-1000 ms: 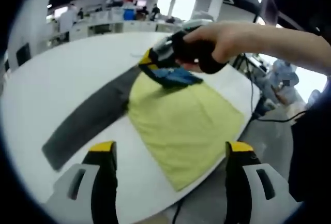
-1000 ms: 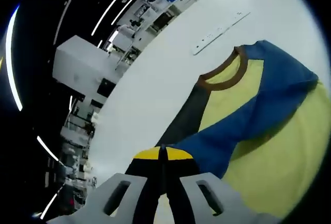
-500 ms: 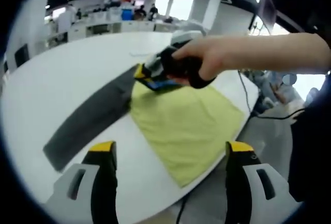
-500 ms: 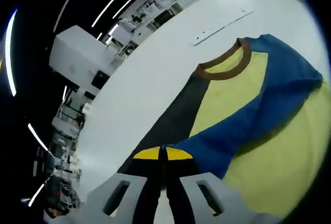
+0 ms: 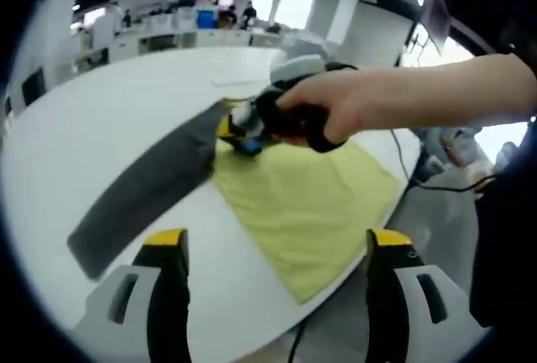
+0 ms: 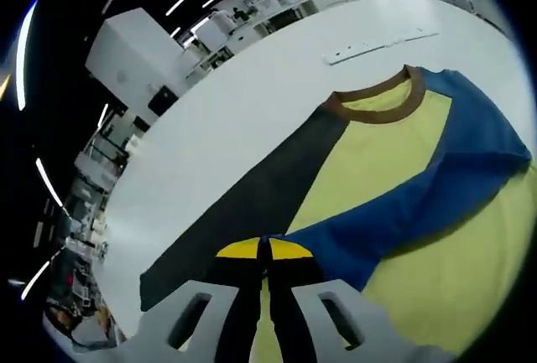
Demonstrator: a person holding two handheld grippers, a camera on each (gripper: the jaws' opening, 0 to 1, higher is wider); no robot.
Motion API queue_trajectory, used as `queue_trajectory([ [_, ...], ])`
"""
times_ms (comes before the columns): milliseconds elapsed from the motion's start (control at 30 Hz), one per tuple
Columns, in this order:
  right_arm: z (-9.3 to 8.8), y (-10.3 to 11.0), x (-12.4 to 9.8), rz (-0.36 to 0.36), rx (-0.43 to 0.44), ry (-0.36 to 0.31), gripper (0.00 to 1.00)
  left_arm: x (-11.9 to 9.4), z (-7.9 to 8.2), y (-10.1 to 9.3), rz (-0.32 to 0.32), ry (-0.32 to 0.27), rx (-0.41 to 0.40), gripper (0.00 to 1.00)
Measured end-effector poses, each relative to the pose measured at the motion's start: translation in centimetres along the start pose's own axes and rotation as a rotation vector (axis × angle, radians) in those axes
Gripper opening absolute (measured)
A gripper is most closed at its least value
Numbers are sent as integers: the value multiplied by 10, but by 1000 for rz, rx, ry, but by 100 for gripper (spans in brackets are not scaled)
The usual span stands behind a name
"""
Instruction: Fold the garment on the visible template until the final outline fits inside the template.
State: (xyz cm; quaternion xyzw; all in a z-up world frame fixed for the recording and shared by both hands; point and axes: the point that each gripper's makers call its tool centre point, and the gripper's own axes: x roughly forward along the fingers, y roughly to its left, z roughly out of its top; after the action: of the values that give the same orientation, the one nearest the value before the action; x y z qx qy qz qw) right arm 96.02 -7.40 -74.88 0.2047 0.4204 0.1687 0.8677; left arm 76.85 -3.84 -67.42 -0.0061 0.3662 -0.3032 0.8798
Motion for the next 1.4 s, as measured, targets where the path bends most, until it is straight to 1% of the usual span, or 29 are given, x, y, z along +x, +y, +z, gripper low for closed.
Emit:
queue_trajectory([
  [33,-1,-1,2,-2,-5,4,2,0,-1,0,0,3,6,84],
  [67,-3,-2,3,-8,-28,11,2,0,-1,0,-1,4,8,84],
  [133,-5,-2,5,-8,-38,18,2,-1,-2,1,-1,7,10,85],
  [333,-14,-4,10,-14,-101,43,2,-3,-5,3,5,11,1,85],
  [500,-23,-4,7,-17,-141,67,2,-3,-7,4,9,17,-2,85],
  [567,-27,-5,7,-19,-189,78,2,-4,-7,4,10,16,-2,85],
  [700,-33,-5,7,-16,-211,94,2,-4,-7,4,12,15,-2,85],
  [867,-34,-2,5,0,-259,94,2,-4,-6,3,13,15,-1,85],
  [967,-33,-3,5,1,-268,92,2,-4,-5,2,12,14,2,85],
  [1100,-31,-3,5,15,-338,88,2,-4,-3,1,13,12,5,85],
  [1233,-27,-1,0,31,-397,79,2,-5,-3,1,15,15,11,85],
  [1300,-26,-1,-4,38,-394,80,2,-5,-2,-1,14,15,13,85],
  [1400,-21,-2,-1,46,-408,68,2,-6,0,-3,14,14,19,85],
])
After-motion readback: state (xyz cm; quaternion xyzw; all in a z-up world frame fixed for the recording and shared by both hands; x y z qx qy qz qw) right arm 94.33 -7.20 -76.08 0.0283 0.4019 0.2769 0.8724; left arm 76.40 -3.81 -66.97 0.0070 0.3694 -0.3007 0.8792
